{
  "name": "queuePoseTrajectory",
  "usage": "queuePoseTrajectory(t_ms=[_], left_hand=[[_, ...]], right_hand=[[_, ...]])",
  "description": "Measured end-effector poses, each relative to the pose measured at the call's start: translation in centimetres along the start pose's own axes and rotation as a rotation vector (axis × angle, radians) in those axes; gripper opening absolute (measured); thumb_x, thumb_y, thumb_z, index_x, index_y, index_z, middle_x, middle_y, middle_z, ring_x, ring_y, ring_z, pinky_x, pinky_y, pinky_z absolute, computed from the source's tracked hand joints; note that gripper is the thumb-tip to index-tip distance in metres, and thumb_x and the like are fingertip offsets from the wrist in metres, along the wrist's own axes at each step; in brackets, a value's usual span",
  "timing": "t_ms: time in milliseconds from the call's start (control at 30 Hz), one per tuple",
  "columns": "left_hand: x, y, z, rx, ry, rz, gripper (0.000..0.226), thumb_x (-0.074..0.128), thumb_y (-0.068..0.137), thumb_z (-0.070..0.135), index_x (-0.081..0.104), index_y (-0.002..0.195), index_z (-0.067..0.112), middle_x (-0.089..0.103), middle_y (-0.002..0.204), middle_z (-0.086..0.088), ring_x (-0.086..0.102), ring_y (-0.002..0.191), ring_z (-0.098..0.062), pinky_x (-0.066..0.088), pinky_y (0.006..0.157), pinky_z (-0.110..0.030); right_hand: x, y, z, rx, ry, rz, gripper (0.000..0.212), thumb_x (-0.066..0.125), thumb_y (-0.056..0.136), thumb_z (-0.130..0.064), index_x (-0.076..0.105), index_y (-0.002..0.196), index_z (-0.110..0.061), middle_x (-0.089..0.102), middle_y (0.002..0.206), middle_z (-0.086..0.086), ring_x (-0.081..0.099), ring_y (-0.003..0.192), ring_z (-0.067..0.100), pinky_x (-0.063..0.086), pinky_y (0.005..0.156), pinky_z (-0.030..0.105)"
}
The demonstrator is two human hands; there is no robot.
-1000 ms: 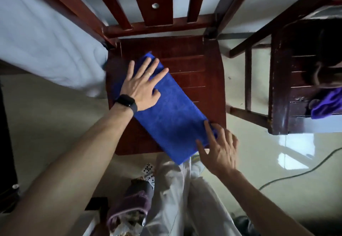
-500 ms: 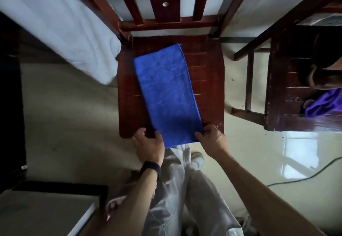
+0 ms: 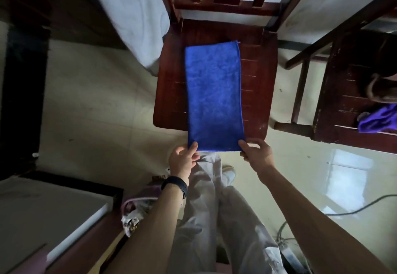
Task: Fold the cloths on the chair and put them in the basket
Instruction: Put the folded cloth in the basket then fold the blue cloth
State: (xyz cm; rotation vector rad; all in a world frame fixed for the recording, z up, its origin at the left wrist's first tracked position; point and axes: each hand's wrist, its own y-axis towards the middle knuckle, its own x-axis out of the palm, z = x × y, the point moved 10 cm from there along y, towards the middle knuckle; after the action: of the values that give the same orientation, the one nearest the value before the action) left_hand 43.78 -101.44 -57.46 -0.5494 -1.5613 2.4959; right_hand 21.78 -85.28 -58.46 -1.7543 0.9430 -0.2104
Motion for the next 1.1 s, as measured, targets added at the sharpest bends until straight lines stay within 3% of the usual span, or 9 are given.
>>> queuePoseTrajectory(t_ms=[200,267,400,533,600,700,833,967,1100], left_hand=[[-2.6,-5.0,2.4,0.168,0.059,-0.009,0.025,0.071,0.089,0.024,0.06,0.111,0.027,0.074,0.093,-0.008,0.066,0.062,-0.014,0.053,0.073,-0.033],[-3.0,-6.1,3.7,0.234,0.124,-0.024,0.014,0.069,0.09,0.021,0.067,0.102,0.028,0.074,0.089,-0.008,0.066,0.06,-0.012,0.052,0.067,-0.029],[-3.0,-6.7,7.0,0.311,0.203,-0.12,0.015,0.065,0.091,0.013,0.072,0.101,0.023,0.075,0.087,-0.003,0.068,0.067,-0.009,0.049,0.061,-0.016],[-1.8,-4.9,11.0,0.425,0.395,-0.274,0.027,0.074,0.085,0.013,0.071,0.11,0.022,0.076,0.086,-0.001,0.072,0.079,-0.013,0.056,0.074,-0.026],[-1.3,-3.0,13.4,0.507,0.507,-0.226,0.02,0.076,0.084,0.021,0.073,0.104,0.02,0.076,0.078,0.002,0.071,0.075,-0.009,0.057,0.076,-0.029],[0.0,0.0,17.8,0.662,0.705,-0.109,0.021,0.072,0.086,0.039,0.075,0.096,0.02,0.073,0.079,0.006,0.067,0.075,-0.007,0.051,0.07,-0.024],[3.6,3.9,21.3,0.621,0.692,-0.166,0.027,0.061,0.094,0.037,0.072,0.104,0.014,0.071,0.095,0.002,0.062,0.08,-0.001,0.045,0.068,-0.008],[7.0,7.2,24.0,0.657,0.761,-0.131,0.031,0.055,0.097,0.039,0.068,0.1,0.011,0.069,0.086,-0.004,0.065,0.084,-0.021,0.047,0.074,-0.032],[8.7,9.6,25.1,0.626,0.721,-0.049,0.028,0.058,0.096,0.036,0.064,0.108,0.012,0.063,0.089,0.004,0.057,0.083,-0.009,0.035,0.066,-0.01]], right_hand=[[-0.4,-5.7,0.2,-0.089,-0.117,-0.03,0.019,0.064,0.094,-0.032,0.048,0.098,-0.022,0.076,0.089,0.004,0.069,0.058,0.011,0.05,0.057,0.029],[-0.3,-7.2,-0.4,-0.139,-0.121,-0.081,0.006,0.058,0.098,-0.024,0.053,0.1,-0.026,0.074,0.092,0.001,0.07,0.06,0.011,0.052,0.058,0.028],[-0.1,-8.7,-3.1,-0.237,-0.117,-0.158,0.016,0.065,0.089,-0.019,0.067,0.097,-0.033,0.074,0.094,-0.004,0.074,0.07,0.016,0.055,0.074,0.039],[0.1,-7.7,-7.4,-0.353,-0.243,-0.142,0.041,0.074,0.076,-0.015,0.066,0.102,-0.046,0.073,0.091,-0.014,0.071,0.076,0.005,0.052,0.068,0.019],[-0.2,-6.4,-10.3,-0.435,-0.322,-0.053,0.028,0.074,0.084,-0.023,0.068,0.104,-0.041,0.073,0.082,-0.015,0.068,0.074,0.0,0.051,0.068,0.015],[0.3,-3.4,-14.0,-0.478,-0.377,0.025,0.018,0.066,0.091,-0.034,0.072,0.108,-0.029,0.07,0.091,-0.006,0.067,0.084,0.012,0.052,0.078,0.027],[0.8,1.3,-17.9,-0.438,-0.394,0.082,0.022,0.061,0.092,-0.046,0.071,0.105,-0.031,0.062,0.106,-0.005,0.063,0.092,0.015,0.047,0.081,0.027],[1.4,5.4,-20.3,-0.37,-0.324,0.093,0.015,0.058,0.095,-0.042,0.066,0.102,-0.032,0.067,0.092,-0.012,0.063,0.091,0.015,0.047,0.079,0.027],[2.0,8.3,-21.2,-0.338,-0.362,0.132,0.028,0.055,0.096,-0.044,0.067,0.111,-0.025,0.068,0.096,-0.007,0.062,0.092,0.018,0.043,0.077,0.026]])
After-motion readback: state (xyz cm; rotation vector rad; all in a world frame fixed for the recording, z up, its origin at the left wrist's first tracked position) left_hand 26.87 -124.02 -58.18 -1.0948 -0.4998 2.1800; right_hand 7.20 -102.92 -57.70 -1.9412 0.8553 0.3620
